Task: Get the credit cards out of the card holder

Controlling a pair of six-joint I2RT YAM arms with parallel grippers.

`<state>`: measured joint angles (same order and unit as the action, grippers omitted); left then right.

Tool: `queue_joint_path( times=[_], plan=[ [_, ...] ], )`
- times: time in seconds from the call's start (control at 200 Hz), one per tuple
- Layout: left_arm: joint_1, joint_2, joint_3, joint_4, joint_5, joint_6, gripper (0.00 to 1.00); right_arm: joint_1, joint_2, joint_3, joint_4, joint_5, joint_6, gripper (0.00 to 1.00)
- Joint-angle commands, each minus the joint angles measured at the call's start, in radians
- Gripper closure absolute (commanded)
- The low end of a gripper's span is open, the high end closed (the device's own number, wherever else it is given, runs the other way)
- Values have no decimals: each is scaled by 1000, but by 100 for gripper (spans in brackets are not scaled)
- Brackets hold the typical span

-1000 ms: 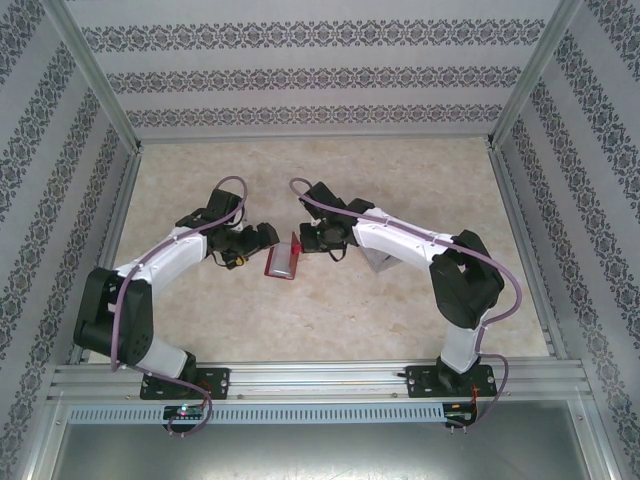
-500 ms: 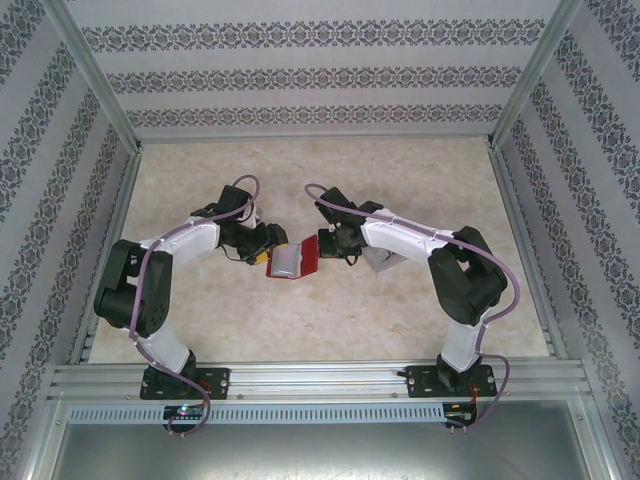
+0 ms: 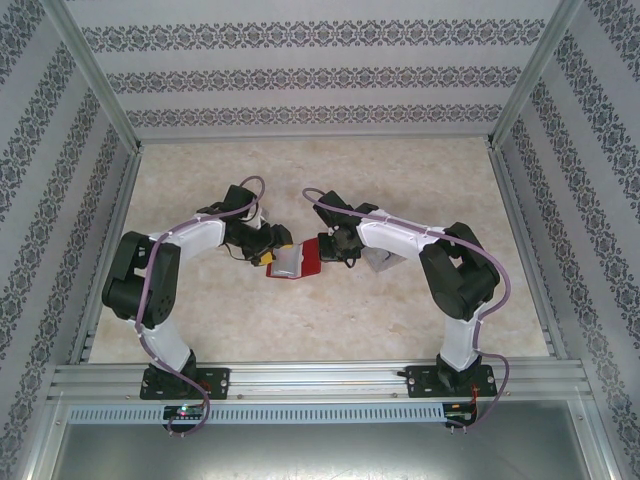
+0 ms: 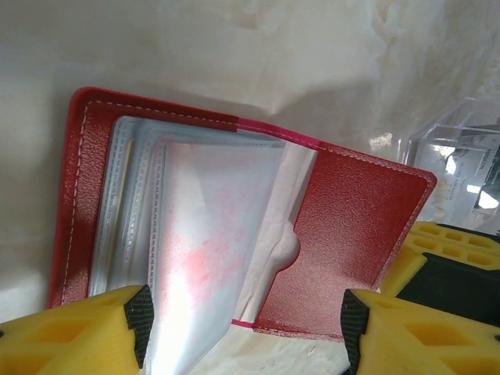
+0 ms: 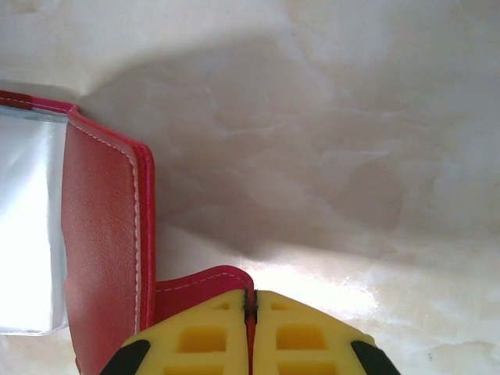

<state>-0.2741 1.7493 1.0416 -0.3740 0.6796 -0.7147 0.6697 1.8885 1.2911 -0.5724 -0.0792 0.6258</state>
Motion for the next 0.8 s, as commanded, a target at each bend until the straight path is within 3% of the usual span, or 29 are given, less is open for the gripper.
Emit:
queue_joint_path(
  times=[0.0, 0.495, 0.794],
  plan=[
    [-7, 19, 24, -22, -11, 4, 32, -5, 21, 8, -3, -17, 14, 96],
    [-9, 26, 26, -46, -41, 4, 27, -3, 31, 13, 6, -40, 16, 96],
    [-26, 19, 4, 31, 39, -19, 39, -4, 28, 9, 15, -47, 14, 96]
  ],
)
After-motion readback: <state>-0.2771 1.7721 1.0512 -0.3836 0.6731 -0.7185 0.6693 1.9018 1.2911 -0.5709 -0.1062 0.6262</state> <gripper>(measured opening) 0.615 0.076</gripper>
